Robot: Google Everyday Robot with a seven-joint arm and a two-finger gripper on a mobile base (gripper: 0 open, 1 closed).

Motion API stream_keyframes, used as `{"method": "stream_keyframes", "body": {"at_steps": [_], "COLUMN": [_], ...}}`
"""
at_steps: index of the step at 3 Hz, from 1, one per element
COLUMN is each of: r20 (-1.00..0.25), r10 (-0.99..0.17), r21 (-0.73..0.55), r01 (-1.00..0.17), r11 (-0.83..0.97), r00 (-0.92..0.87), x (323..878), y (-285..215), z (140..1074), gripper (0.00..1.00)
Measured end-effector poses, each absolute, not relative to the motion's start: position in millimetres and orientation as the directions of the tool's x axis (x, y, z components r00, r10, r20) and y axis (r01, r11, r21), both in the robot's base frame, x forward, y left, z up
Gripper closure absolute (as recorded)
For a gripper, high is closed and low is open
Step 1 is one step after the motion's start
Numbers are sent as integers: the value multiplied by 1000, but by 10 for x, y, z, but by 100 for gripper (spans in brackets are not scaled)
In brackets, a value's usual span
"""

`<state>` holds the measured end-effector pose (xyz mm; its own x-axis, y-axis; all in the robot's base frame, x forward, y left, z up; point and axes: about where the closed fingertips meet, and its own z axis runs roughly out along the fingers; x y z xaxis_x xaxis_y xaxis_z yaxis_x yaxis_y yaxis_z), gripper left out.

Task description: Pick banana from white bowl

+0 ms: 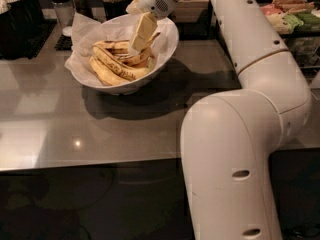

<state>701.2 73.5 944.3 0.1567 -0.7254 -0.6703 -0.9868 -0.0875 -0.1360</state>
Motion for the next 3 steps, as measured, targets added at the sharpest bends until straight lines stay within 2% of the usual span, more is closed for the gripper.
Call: {"method": "stream_keyframes", "body": {"at_steps": [2, 3], "r20": [-699, -666], "r10": [-713, -745], "r21": [-33, -4], "r01": [-998, -998], "r11": [-55, -56], "r00": [62, 45], "x": [7241, 7260], "y": [812, 903], "z": [8984, 8845], "gripper": [0, 19]}}
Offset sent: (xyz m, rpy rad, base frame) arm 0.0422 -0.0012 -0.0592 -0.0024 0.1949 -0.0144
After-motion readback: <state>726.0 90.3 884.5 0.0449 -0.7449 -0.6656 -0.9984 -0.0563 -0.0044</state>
